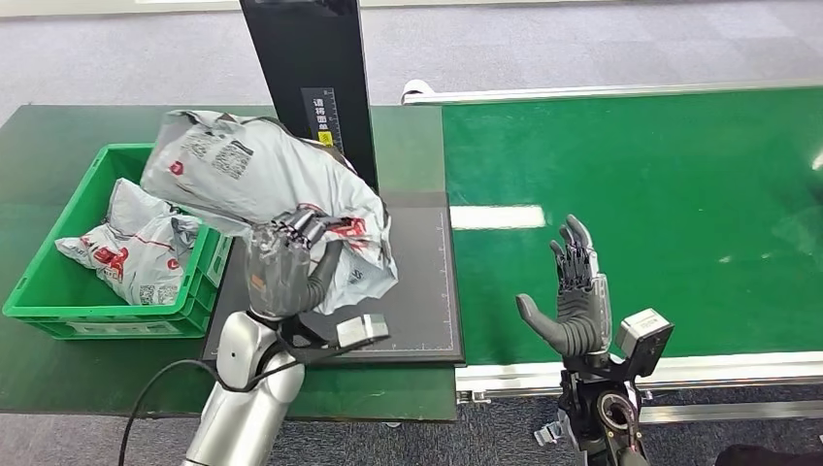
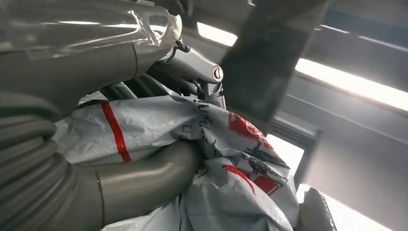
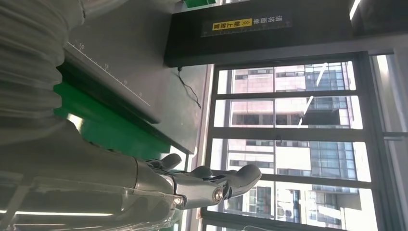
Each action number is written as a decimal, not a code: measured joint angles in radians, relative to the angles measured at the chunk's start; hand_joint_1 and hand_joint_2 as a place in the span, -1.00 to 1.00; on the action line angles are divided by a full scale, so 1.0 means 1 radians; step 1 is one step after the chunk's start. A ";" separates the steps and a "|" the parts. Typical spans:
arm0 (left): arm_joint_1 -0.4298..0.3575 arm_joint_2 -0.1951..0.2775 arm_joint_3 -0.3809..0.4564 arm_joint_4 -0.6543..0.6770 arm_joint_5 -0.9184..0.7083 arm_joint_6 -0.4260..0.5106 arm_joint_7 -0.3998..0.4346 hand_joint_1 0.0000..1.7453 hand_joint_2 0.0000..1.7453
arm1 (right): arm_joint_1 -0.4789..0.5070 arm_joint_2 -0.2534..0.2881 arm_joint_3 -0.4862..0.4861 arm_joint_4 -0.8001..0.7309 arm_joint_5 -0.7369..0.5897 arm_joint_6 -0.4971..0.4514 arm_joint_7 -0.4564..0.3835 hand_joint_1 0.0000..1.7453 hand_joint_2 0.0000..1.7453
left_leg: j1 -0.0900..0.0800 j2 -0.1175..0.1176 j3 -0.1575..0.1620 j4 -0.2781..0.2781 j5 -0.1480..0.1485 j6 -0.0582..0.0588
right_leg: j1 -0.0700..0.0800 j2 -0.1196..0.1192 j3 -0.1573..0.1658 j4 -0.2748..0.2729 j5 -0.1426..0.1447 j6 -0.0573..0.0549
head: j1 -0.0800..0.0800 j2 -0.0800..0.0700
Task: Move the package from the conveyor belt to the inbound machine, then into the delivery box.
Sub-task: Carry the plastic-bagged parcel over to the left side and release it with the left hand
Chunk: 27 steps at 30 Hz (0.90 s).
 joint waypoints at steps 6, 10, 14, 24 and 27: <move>-0.152 0.051 0.146 0.093 -0.062 0.000 0.209 1.00 1.00 | -0.025 -0.002 0.021 0.021 -0.005 0.000 -0.001 -1.00 1.00 | 0.001 0.000 0.000 0.000 0.000 0.000 | 0.001 0.000 0.000 0.000 0.000 0.000 | 0.000 0.000; -0.246 0.123 0.237 0.236 0.021 0.000 0.256 1.00 1.00 | -0.042 -0.007 0.032 0.043 -0.006 0.003 -0.001 -1.00 1.00 | 0.001 0.000 0.000 0.000 0.001 -0.001 | 0.001 0.000 0.000 0.001 0.000 0.000 | 0.000 0.000; -0.285 0.165 0.338 0.318 0.128 0.000 0.227 1.00 1.00 | -0.050 -0.010 0.038 0.059 -0.006 0.003 -0.001 -1.00 1.00 | 0.001 0.000 -0.001 0.000 0.001 -0.001 | 0.001 0.000 0.000 0.001 0.000 0.000 | 0.000 0.000; -0.336 0.220 0.608 0.501 0.234 0.000 0.190 0.99 1.00 | -0.051 -0.010 0.039 0.070 0.004 0.003 0.000 -1.00 1.00 | 0.001 0.000 -0.001 0.000 0.001 -0.001 | 0.001 0.000 -0.001 0.000 0.000 0.000 | 0.000 0.000; -0.349 0.226 0.651 0.534 0.213 0.000 0.188 0.35 1.00 | -0.049 -0.010 0.039 0.070 0.013 0.003 0.006 -1.00 1.00 | 0.001 0.000 -0.001 0.000 0.001 -0.001 | 0.001 0.000 -0.001 0.001 0.000 0.000 | 0.000 0.000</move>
